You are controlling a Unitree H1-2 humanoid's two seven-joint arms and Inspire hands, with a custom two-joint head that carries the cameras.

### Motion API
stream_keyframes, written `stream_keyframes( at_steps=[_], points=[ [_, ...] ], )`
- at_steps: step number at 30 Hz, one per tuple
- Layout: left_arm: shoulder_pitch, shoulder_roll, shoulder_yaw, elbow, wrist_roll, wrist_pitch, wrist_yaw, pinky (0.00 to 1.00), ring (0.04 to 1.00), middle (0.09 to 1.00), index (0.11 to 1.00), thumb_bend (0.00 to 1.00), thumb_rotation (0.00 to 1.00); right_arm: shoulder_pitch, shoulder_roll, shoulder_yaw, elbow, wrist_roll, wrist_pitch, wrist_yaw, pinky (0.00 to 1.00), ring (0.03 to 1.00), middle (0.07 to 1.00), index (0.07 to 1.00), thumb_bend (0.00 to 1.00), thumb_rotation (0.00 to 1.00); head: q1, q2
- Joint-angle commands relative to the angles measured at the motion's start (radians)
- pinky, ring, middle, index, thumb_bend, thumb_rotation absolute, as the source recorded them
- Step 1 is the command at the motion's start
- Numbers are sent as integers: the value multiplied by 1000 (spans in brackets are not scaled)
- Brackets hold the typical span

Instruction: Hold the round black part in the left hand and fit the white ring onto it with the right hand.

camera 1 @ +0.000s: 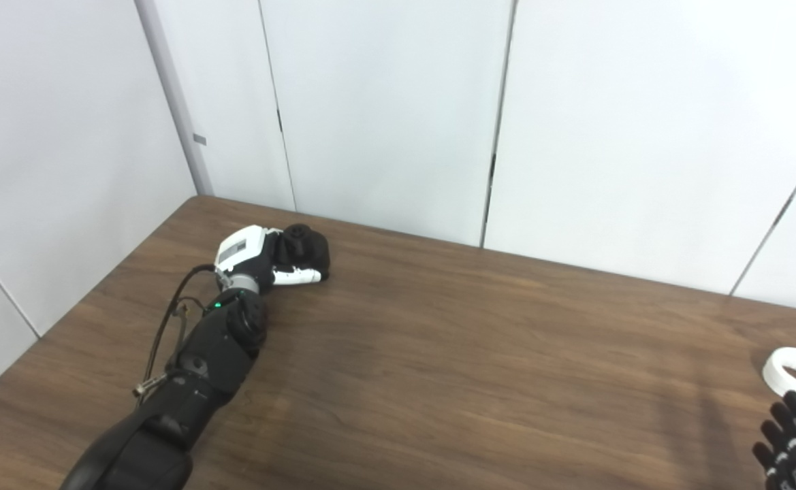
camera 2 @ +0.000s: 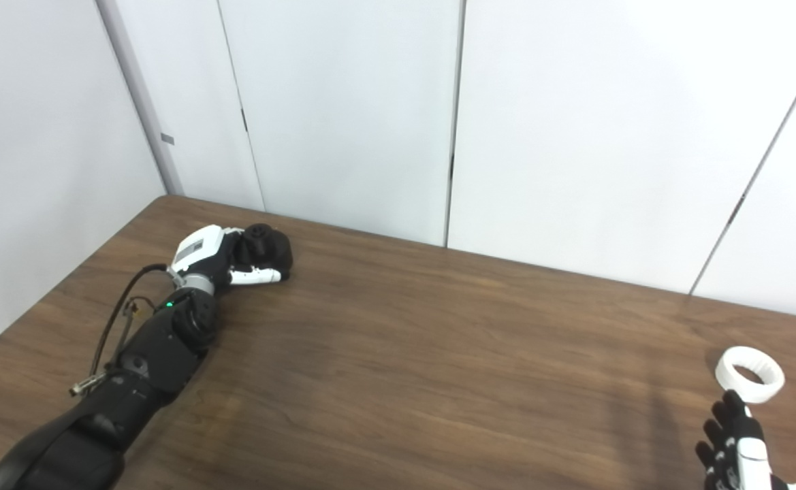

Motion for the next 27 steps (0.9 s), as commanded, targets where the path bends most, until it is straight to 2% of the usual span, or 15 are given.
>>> stream_keyframes(
  at_steps=[1, 3, 6, 8, 9, 10, 12, 18, 27],
  points=[
    [-64, 16, 9, -10, 2, -24, 44, 1000, 976, 925, 782, 1000, 505, -15, -18, -2, -42, -4, -6, -5, 1000, 1000, 1000, 1000, 309, 1000, 0, 0],
    [-62, 11, 20, -7, -9, -47, 66, 1000, 955, 894, 714, 998, 444, -15, -17, 1, -44, -7, -5, -11, 1000, 1000, 1000, 1000, 305, 1000, 0, 1],
    [-63, 9, 27, 5, -16, -69, 86, 986, 936, 872, 623, 938, 364, -14, -18, 5, -46, -6, -5, -18, 1000, 1000, 1000, 1000, 310, 1000, -2, 1],
    [-65, 6, 30, 14, -20, -74, 101, 966, 919, 851, 558, 801, 253, -13, -21, 8, -46, -6, -5, -23, 1000, 1000, 1000, 1000, 313, 1000, -1, 2],
    [-67, 4, 34, 23, -26, -84, 115, 963, 912, 841, 524, 665, 167, -13, -23, 9, -46, -7, -5, -26, 1000, 1000, 1000, 1000, 315, 1000, -2, 2],
    [-67, 1, 40, 28, -32, -93, 128, 958, 903, 826, 504, 596, 119, -13, -23, 9, -46, -4, -5, -25, 1000, 1000, 1000, 1000, 315, 1000, -2, 2],
    [-66, -4, 48, 32, -38, -103, 146, 955, 888, 799, 486, 539, 72, -13, -25, 9, -45, -2, -5, -28, 1000, 1000, 1000, 1000, 314, 1000, -3, 3],
    [-67, -7, 47, 46, -34, -111, 165, 929, 863, 762, 480, 524, 50, -11, -32, 13, -47, 7, -5, -31, 1000, 1000, 1000, 1000, 324, 1000, -3, 6],
    [-54, -12, 59, 22, -53, -107, 158, 926, 874, 767, 481, 525, 50, -13, -34, 13, -43, 9, -6, -30, 1000, 1000, 1000, 1000, 337, 1000, -10, 12]
  ],
)
